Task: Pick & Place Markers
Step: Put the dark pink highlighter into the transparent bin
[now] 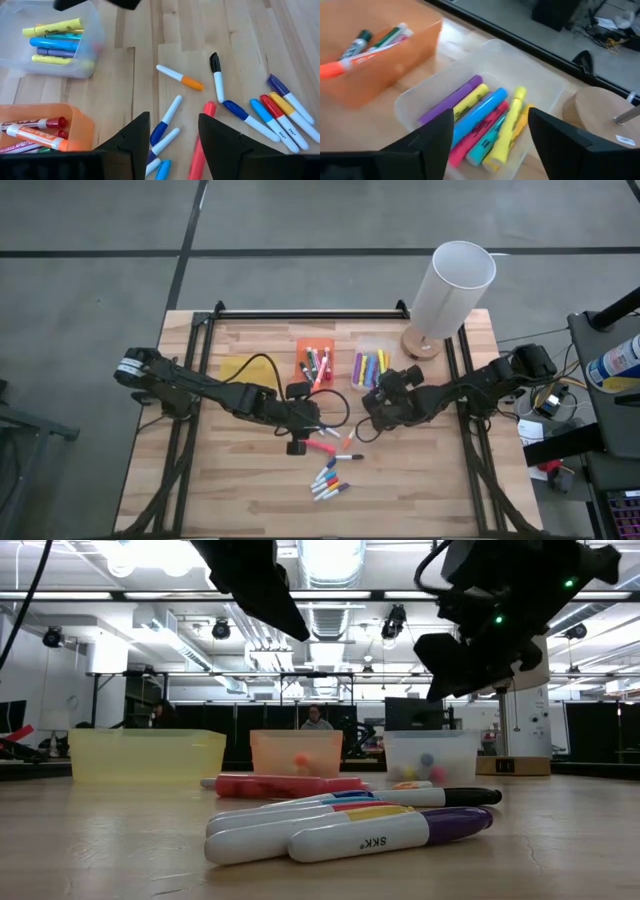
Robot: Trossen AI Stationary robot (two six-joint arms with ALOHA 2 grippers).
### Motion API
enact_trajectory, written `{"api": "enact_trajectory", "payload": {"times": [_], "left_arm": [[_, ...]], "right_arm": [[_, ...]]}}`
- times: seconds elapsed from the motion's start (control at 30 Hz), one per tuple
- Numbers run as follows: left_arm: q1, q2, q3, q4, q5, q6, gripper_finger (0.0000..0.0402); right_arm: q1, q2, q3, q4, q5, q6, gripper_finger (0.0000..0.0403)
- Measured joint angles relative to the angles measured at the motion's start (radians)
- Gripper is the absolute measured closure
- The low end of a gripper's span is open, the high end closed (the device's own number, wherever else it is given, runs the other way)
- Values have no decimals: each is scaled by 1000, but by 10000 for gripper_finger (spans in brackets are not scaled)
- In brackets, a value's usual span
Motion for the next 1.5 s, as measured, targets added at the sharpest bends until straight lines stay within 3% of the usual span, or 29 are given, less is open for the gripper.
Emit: {"api": "enact_trajectory", "payload": {"times": [0.3,0.57,0.77,0.9,1.07,1.33,1.5], "left_arm": [[0,2,-51,14,4,5,239],[1,33,-133,102,91,39,239],[1,58,-200,154,108,50,239],[1,86,-233,200,115,49,239],[-1,140,-284,289,213,51,239],[-5,206,-294,297,215,28,241],[-4,212,-294,312,209,13,274]], "right_arm": [[123,-1,0,29,-2,-66,138],[186,-3,58,123,5,-295,150],[206,-3,120,128,5,-364,158],[213,-3,140,129,5,-373,158],[213,-2,141,126,5,-374,157],[213,-1,137,126,-1,-373,160],[213,-1,134,128,-2,-373,161]]}}
